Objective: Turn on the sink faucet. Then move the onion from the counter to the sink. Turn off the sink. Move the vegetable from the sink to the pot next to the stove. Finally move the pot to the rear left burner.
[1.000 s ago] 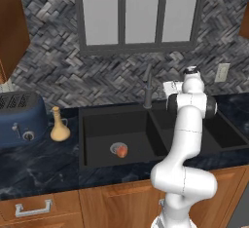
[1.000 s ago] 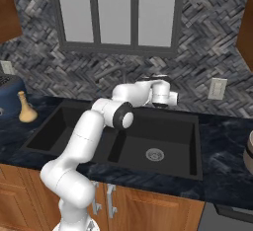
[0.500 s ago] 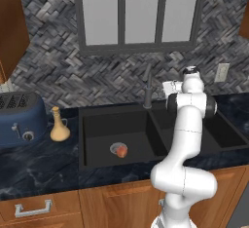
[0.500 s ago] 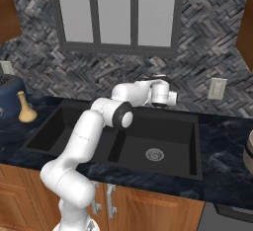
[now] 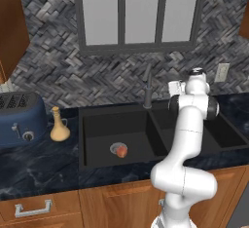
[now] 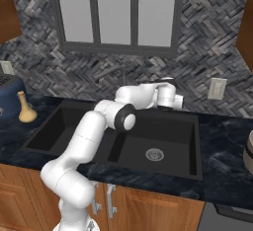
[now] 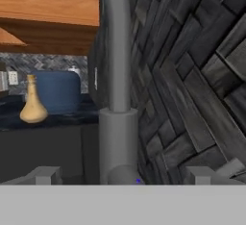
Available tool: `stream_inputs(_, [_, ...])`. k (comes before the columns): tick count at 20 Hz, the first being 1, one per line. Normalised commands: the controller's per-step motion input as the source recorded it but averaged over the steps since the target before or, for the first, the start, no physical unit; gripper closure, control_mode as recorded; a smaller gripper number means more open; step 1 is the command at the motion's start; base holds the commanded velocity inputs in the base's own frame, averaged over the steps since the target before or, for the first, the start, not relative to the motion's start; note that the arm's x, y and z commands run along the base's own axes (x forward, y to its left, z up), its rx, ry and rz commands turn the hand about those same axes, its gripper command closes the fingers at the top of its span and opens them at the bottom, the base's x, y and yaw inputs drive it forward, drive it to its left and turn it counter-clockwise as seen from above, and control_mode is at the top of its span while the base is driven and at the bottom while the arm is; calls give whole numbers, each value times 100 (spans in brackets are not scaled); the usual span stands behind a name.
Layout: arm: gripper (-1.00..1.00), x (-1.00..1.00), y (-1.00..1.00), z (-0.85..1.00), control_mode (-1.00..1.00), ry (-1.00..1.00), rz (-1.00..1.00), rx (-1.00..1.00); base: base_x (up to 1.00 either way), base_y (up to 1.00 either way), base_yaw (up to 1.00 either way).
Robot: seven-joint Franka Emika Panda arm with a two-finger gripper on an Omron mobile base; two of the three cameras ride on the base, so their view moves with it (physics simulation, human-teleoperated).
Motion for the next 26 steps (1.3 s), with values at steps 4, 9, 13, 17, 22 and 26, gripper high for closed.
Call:
stream_inputs(4, [-100, 0, -41, -7, -100, -8, 0, 2, 0, 0, 0])
stream_inputs(9, [-100, -8, -28, 0, -100, -7, 0, 1, 0, 0, 0])
stream_inputs(13, [-100, -40, -2, 1, -100, -10, 0, 0, 0, 0, 0])
stream_inputs(17, [-100, -59, 12, 7, -100, -12, 0, 0, 0, 0, 0])
stream_inputs(22, [-100, -68, 20, 11, -100, -14, 0, 0, 0, 0, 0])
stream_inputs(26, [-100, -70, 22, 23, -100, -15, 0, 0, 0, 0, 0])
